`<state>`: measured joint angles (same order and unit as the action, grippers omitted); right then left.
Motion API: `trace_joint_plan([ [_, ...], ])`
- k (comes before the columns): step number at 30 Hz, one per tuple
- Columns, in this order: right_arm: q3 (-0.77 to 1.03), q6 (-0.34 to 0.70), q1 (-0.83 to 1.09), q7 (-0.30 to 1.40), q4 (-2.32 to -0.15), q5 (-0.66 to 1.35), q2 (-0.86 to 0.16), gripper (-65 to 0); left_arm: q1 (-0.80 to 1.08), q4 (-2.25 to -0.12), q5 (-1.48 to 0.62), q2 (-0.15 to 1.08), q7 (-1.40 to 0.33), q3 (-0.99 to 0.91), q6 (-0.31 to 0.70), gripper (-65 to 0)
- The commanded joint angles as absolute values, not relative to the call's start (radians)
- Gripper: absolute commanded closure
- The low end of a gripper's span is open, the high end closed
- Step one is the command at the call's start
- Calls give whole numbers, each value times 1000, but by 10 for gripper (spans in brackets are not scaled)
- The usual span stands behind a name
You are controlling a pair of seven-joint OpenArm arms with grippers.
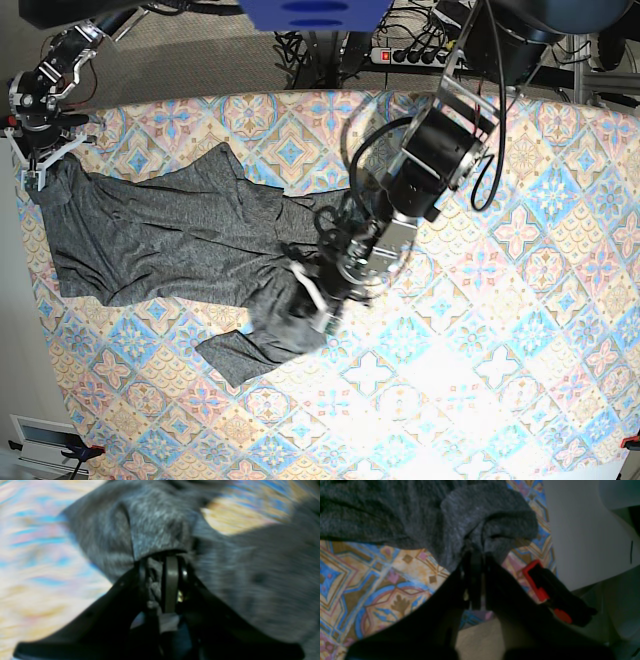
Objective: Layout the t-shirt on the table in an organized manner, then fold the t-shirt properly
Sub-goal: 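Pull the grasped hem fabric with the left gripper to spread it, then drag the grasped shirt fabric with the left gripper toward the right gripper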
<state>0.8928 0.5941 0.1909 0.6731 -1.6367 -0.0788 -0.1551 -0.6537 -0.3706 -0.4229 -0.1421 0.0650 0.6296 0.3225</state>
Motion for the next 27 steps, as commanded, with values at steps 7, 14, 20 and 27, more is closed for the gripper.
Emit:
trace_joint_plan([
  [7,901,588,191,654,-1658,-70,-176,0,-694,-630,-430,-157,-39,687,337,-79],
  [14,901,588,191,654,-1658,-70,-176,0,-691,-774,-432,-157,-87,952,337,-79],
  [20,901,588,191,654,-1658,-70,-176,0,-677,-825,-435,-157,-87,1231,329,-79],
  [27,901,588,189,654,-1658,-70,-176,0,-656,-839,-433,-157,-81,1082,323,-94],
])
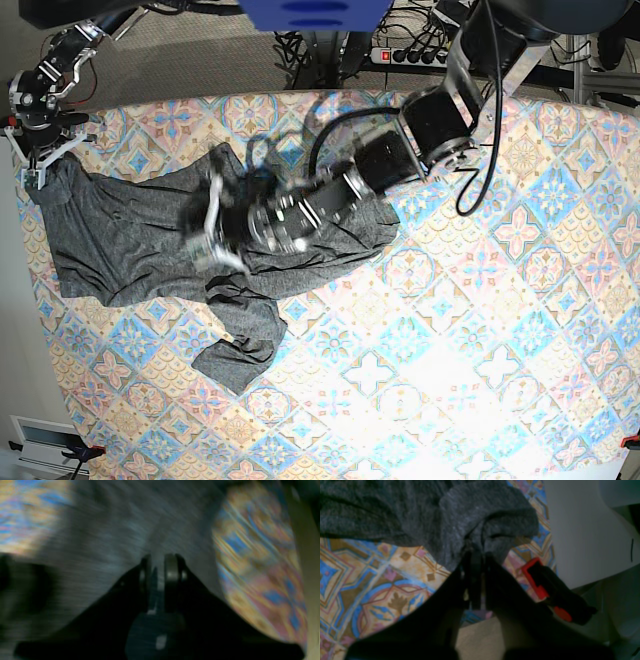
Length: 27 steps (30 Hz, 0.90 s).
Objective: Layout the t-shirt on the table in an organized manner, then fold the t-shirt properly
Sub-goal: 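Drag the grasped shirt fabric with the left gripper toward the right gripper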
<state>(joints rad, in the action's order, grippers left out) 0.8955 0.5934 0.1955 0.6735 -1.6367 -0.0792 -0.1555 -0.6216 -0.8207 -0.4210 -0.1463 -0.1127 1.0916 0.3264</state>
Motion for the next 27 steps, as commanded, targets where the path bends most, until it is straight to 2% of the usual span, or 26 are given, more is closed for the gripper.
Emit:
trace_joint_plan([
  [1,901,588,189,654,-1658,-70,-176,0,-656,-839,-432,-157,-79,1033,305,-114],
  [4,901,588,189,654,-1658,-70,-176,0,-656,-839,-429,-157,-28,898,223,-182],
  [7,901,588,191,654,-1658,-70,-176,0,-656,-803,-429,-157,44,800,139,-289],
  [10,901,588,191,654,-1658,-70,-176,0,-664,-734,-426,-157,44,788,125,-352],
  [14,901,588,193,654,-1658,-70,-176,0,-664,-595,-429,-157,48,786,125,-355],
  [24,901,588,193,654,-1658,-70,-176,0,-667,-423,-427,-157,50,786,128,-358],
  [27,901,588,193,654,-1658,-70,-176,0,-667,-420,-424,-157,42,839,194,-333],
])
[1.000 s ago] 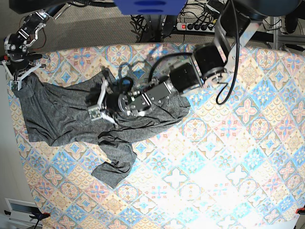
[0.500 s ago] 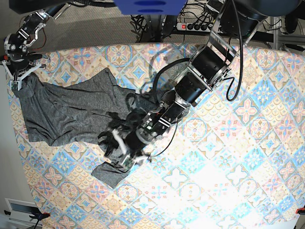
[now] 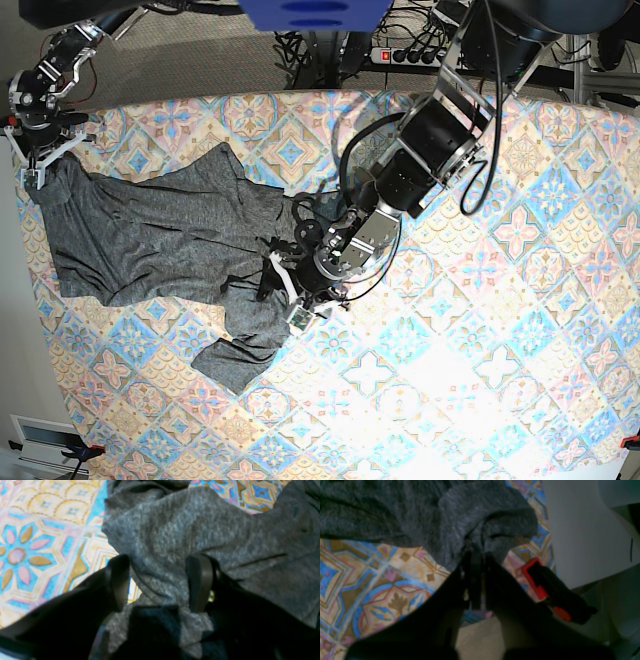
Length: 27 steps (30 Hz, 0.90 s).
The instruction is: Layout the t-shirt on the table in an organized manner, then fold the t-shirt properly
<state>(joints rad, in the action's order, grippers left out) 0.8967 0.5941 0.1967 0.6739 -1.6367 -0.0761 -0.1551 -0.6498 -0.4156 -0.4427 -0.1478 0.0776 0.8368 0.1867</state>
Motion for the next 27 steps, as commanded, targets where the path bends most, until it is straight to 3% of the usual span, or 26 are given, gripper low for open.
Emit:
trace_joint_plan([
  [1,901,588,193,654,-1658,-70,-176,0,-667,-420,-427,-157,44,875,213,-305],
  [7,898,588,191,657,-1658,-70,-176,0,-664,-421,-435,-157,51,914,229,-80],
  [12,898,588,193,656,-1658,-70,-176,0,-668,-430,-435,-157,51,914,229,-69],
  [21,901,588,213,654,-1669,-70,-176,0,-667,-647,-433,-157,36,918,229,-40],
  [27,901,588,232,654,-1693,-70,-176,0,-657,-753,-433,-157,-76,977,263,-40],
])
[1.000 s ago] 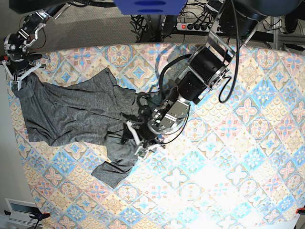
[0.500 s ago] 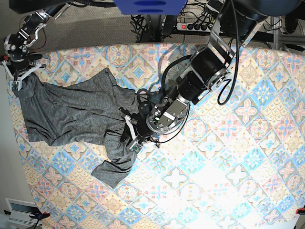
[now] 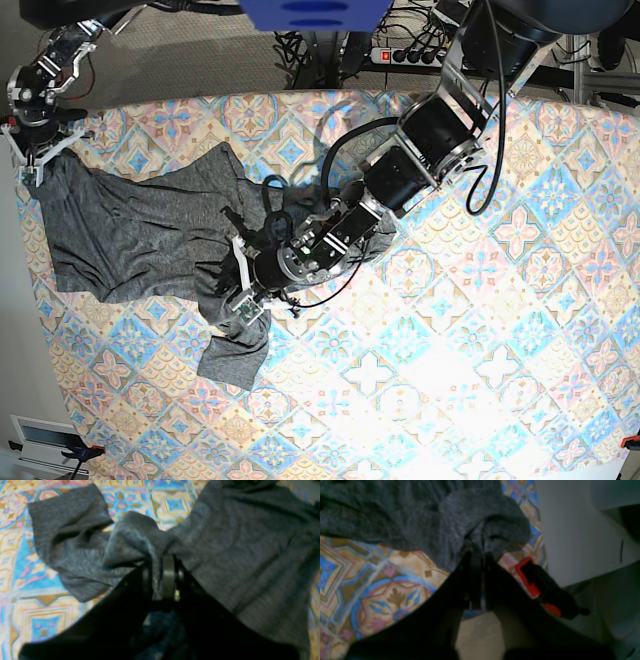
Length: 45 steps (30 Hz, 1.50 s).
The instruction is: Layout the t-shirt on the table in an organized manner, then fold the t-shirt properly
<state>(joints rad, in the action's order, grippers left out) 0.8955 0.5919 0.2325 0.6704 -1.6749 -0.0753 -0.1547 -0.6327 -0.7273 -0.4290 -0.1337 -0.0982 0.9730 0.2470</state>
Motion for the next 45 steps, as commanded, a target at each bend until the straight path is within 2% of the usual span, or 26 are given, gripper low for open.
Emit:
trace_joint_plan([
  [1,901,588,232,654,-1693,-70,-176,0,-657,-771,-433,-157,-85,1026,274,-39],
  [4,901,588,232,654,-1693,-70,-176,0,-657,-808,-433,-157,-90,1193,274,-37],
  [7,900,588,232,654,-1693,-70,-174,0,-657,-817,-433,-157,-90,1270,274,-37],
  [11,900,588,232,654,-1693,-70,-174,0,-657,-843,-433,-157,-90,1330,274,-38],
  [16,900,588,232,653,-1693,-70,-174,0,-659,-846,-427,-157,-88,1314,274,-52],
  [19,898,588,232,653,-1690,-70,-174,0,-661,-846,-427,-157,-88,1221,274,-103],
  [22,898,588,232,653,-1684,-70,-174,0,-657,-891,-429,-157,-87,1133,274,-183],
  [26,897,588,232,653,-1684,-70,-174,0,-641,-1013,-432,-157,-87,1107,274,-318],
  [31,897,588,232,653,-1684,-70,-174,0,-642,-1049,-427,-157,-87,1082,274,-428],
  [36,897,588,234,653,-1684,-70,-174,0,-642,-822,-435,-157,-76,865,274,-433],
  [39,897,588,234,653,-1684,-70,-174,0,-644,-685,-435,-157,38,730,274,-433],
  [45,895,588,234,654,-1684,-70,-174,0,-644,-549,-435,-157,54,687,275,-437],
])
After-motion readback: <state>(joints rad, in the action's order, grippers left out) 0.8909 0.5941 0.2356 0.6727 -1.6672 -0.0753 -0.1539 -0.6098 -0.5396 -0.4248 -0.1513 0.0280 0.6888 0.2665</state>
